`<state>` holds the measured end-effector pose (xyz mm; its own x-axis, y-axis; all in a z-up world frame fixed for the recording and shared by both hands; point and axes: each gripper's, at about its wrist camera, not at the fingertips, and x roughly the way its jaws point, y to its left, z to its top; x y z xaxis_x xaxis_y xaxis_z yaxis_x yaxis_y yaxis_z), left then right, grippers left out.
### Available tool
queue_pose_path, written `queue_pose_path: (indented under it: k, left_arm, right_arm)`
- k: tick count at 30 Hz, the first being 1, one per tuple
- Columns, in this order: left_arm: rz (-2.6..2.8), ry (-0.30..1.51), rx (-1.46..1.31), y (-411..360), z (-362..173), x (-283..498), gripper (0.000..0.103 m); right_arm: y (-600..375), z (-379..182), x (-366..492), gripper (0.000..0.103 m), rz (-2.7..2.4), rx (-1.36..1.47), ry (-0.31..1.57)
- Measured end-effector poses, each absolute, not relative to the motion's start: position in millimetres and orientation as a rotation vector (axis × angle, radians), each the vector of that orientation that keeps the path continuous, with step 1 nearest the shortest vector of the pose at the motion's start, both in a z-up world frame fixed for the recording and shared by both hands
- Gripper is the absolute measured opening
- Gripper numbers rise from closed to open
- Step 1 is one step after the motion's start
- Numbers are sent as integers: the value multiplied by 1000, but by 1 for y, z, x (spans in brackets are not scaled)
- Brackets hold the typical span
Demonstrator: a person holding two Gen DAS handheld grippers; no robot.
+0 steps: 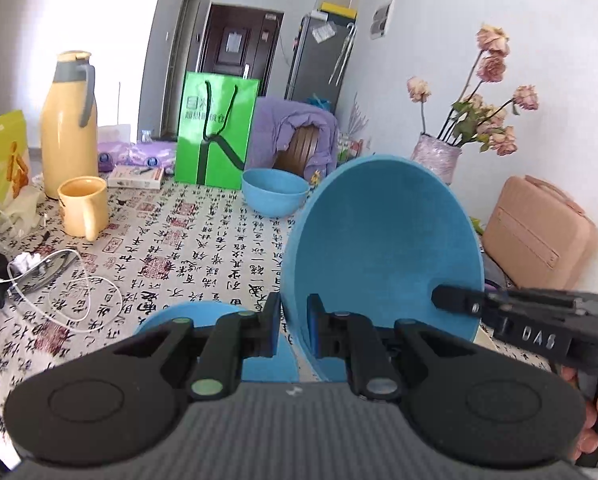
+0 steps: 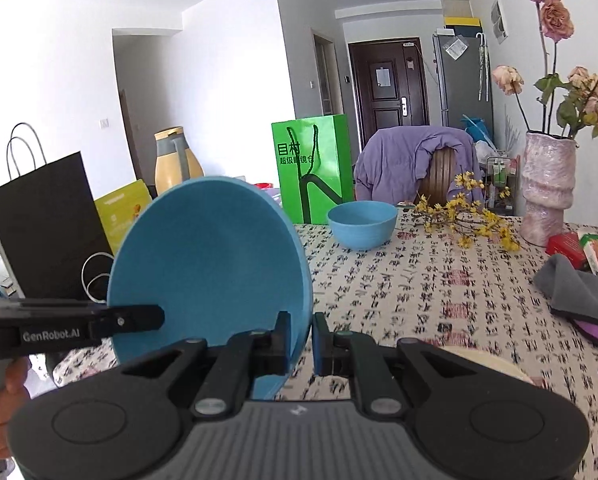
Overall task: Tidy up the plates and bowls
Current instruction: 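Carry both held blue bowls back toward the blue bowl near the plates, then lower the blue bowls into the blue bowl and open both grippers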
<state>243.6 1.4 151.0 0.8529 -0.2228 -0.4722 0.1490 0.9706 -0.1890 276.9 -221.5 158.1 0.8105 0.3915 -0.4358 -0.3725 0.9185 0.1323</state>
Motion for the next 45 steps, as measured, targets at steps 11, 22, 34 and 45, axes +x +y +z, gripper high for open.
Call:
queue_pose_path:
  k: [11, 22, 34, 45]
  left_arm:
    - [-133, 463, -119, -2, 116, 150, 13]
    - [-130, 515, -201, 21, 100, 160, 13]
    - [-95, 507, -253, 56, 108, 201, 13]
    - [-69, 546, -280, 81, 101, 234, 16]
  right_arm:
    - [-209, 109, 183, 11, 408, 25, 499]
    - [-197, 96, 187, 11, 425, 35, 537]
    - [-165, 114, 242, 11, 442, 41, 510]
    - [-130, 102, 291, 11, 459, 32, 565]
